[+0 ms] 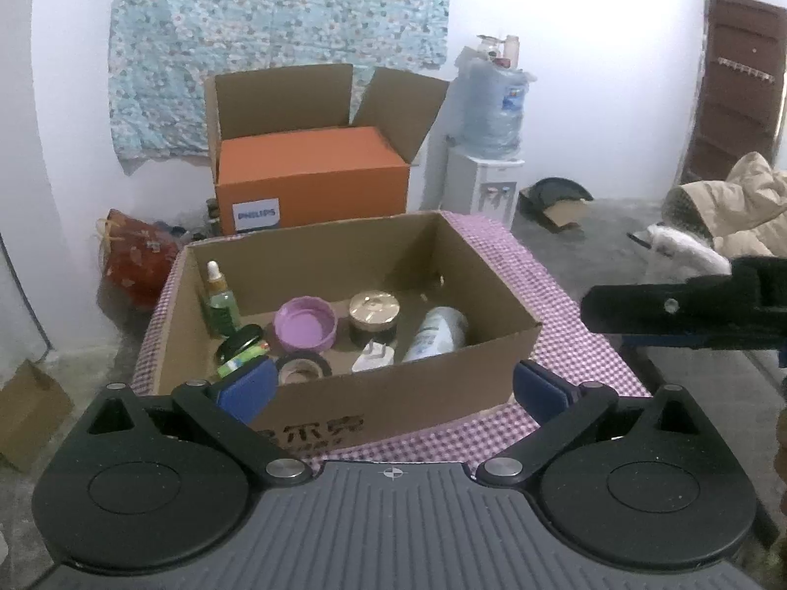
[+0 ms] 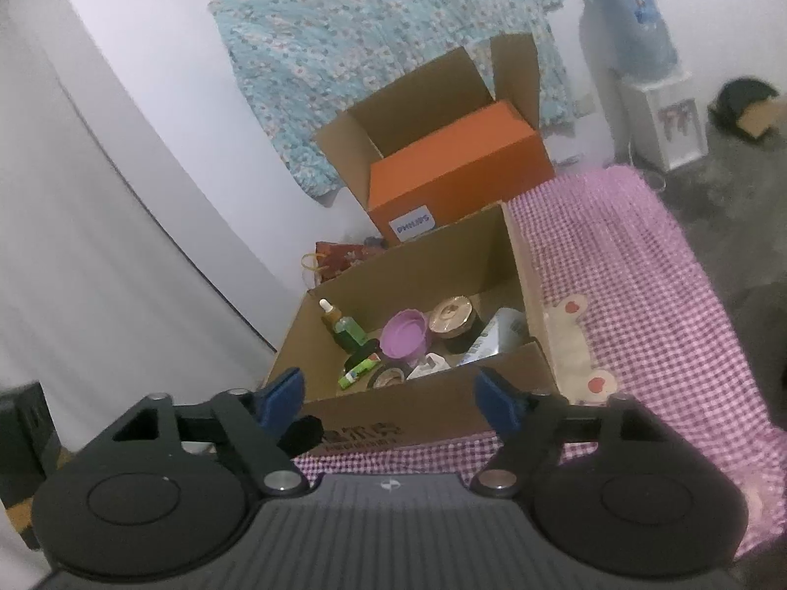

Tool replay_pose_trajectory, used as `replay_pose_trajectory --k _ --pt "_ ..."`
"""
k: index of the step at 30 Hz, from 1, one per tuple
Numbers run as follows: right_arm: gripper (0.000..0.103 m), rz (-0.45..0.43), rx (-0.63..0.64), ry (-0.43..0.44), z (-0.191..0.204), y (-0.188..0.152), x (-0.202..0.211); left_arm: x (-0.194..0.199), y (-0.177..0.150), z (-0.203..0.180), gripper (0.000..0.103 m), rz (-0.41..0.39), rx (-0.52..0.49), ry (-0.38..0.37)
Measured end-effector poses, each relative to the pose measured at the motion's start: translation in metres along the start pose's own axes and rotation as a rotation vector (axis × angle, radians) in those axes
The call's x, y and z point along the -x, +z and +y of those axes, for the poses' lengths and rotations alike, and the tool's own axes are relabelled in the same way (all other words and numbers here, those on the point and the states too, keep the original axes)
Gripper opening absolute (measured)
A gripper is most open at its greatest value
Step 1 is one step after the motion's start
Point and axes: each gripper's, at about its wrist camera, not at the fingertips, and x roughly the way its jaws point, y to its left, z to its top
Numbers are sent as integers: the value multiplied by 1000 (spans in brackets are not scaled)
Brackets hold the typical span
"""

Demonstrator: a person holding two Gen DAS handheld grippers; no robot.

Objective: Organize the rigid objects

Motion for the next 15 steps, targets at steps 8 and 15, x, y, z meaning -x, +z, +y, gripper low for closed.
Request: replay_pose_trajectory --k 8,15 --pt "103 -72 144 -103 25 -17 30 17 -6 1 103 -16 10 47" --pt "103 -100 260 -253 43 -24 39 17 -11 7 103 8 43 145"
